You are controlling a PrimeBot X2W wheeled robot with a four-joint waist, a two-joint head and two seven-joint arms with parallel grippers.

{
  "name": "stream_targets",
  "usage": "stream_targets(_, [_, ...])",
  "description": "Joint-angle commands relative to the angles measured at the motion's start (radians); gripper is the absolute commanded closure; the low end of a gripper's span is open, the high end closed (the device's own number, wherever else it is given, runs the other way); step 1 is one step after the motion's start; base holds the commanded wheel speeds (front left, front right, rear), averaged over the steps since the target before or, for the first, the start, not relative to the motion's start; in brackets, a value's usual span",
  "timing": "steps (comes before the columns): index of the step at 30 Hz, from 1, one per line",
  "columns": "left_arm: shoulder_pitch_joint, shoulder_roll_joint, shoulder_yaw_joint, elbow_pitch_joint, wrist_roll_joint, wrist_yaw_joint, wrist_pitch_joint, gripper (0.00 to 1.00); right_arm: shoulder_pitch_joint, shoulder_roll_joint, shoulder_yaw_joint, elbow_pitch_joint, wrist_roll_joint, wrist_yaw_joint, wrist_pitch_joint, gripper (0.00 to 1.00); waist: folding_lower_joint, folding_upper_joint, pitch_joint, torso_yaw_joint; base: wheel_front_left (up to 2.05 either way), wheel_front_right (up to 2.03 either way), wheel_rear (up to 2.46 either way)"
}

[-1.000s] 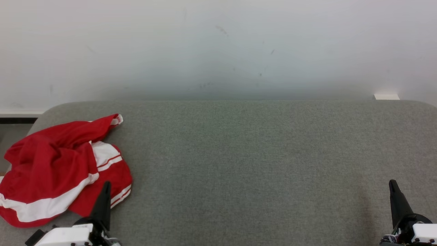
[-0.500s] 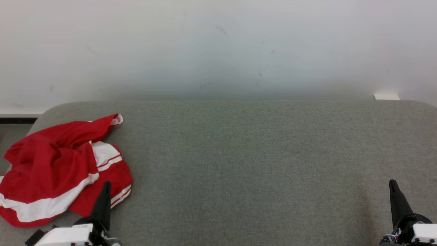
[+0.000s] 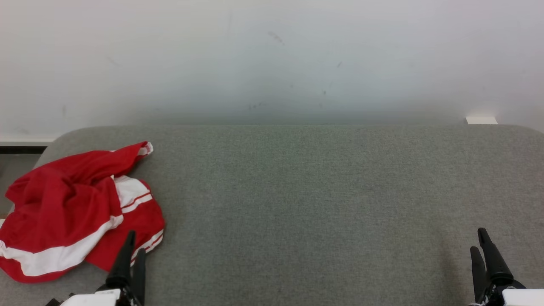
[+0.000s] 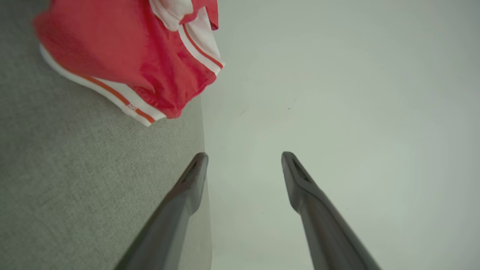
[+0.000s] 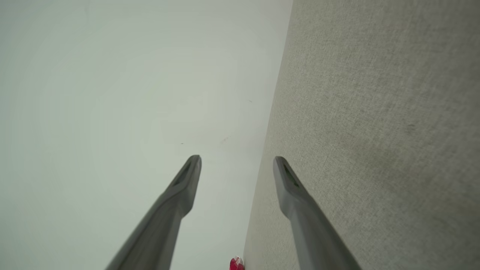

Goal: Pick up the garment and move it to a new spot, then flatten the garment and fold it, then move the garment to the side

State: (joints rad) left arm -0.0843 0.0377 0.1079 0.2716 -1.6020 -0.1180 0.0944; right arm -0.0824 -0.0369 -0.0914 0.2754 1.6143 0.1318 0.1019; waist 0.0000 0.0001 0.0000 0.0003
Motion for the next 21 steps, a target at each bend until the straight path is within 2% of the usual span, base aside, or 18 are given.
stream_targets(1, [-0.021, 0.005, -0.002, -0.022, 0.008, -0.001, -0.011, 0.00, -0.021, -0.009, 0.013, -0.026, -0.010, 0.000, -0.010, 0.00, 0.0000, -0.0001, 0.000, 0.000, 0.00, 0.00, 0.00])
stream_targets(12, [-0.026, 0.006, -0.013, -0.057, 0.093, -0.003, -0.064, 0.00, -0.032, -0.015, 0.075, -0.057, -0.073, 0.000, -0.070, 0.00, 0.0000, -0.0001, 0.002, 0.003, 0.00, 0.00, 0.00])
stream_targets(21, [-0.022, 0.008, -0.023, -0.100, 0.267, -0.005, -0.101, 0.00, -0.034, -0.016, 0.112, -0.104, -0.203, 0.000, -0.109, 0.00, 0.0000, -0.0001, 0.006, 0.006, 0.00, 0.00, 0.00])
